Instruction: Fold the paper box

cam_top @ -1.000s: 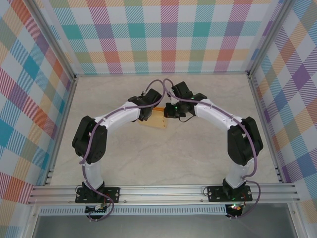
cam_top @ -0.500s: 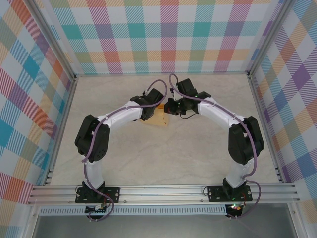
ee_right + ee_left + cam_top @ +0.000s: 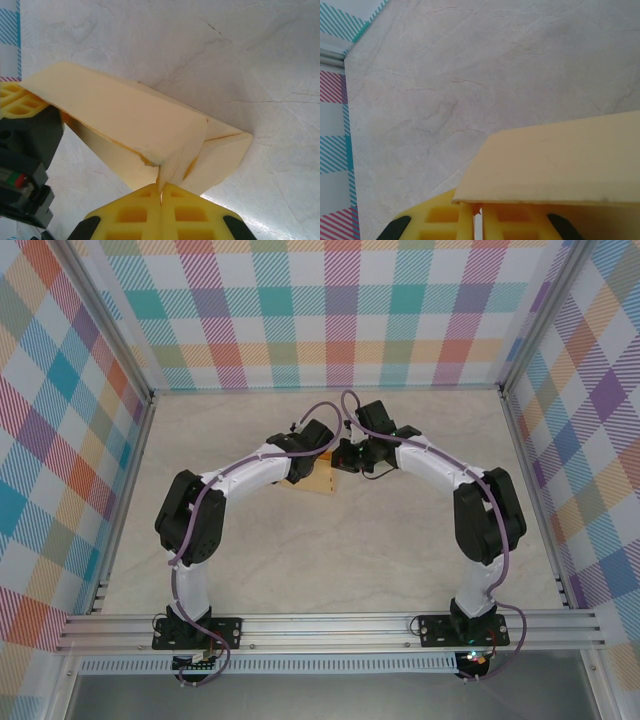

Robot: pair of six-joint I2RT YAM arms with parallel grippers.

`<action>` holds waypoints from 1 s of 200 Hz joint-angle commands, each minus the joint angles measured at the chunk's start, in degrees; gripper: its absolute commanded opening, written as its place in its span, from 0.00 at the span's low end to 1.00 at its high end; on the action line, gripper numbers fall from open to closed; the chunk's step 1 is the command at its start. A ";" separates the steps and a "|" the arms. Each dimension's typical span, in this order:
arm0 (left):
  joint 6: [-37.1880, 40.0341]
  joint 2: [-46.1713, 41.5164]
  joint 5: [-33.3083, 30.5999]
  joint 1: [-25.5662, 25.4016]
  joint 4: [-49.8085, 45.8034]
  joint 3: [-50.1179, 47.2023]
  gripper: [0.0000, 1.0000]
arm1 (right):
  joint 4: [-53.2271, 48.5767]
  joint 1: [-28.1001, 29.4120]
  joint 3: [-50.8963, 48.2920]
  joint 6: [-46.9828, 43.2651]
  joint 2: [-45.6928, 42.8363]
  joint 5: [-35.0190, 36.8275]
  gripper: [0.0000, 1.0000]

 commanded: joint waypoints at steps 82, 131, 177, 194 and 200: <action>1.94 3.97 6.23 -2.67 -3.89 0.09 0.10 | 2.67 1.98 4.07 -2.86 0.82 -2.47 0.00; 2.50 4.45 6.23 -2.78 -3.59 -0.08 0.11 | 6.52 1.99 2.79 -0.22 0.49 -0.54 0.00; 2.94 5.03 6.40 -2.87 -3.27 0.31 0.10 | 6.96 1.99 4.44 0.24 1.51 -1.63 0.00; 2.96 5.02 6.53 -2.87 -3.10 0.41 0.11 | 6.65 2.04 4.75 -0.47 1.94 -2.08 0.00; 2.82 5.02 6.55 -2.87 -3.18 0.51 0.11 | 6.23 2.10 4.85 -0.86 2.13 -2.13 0.00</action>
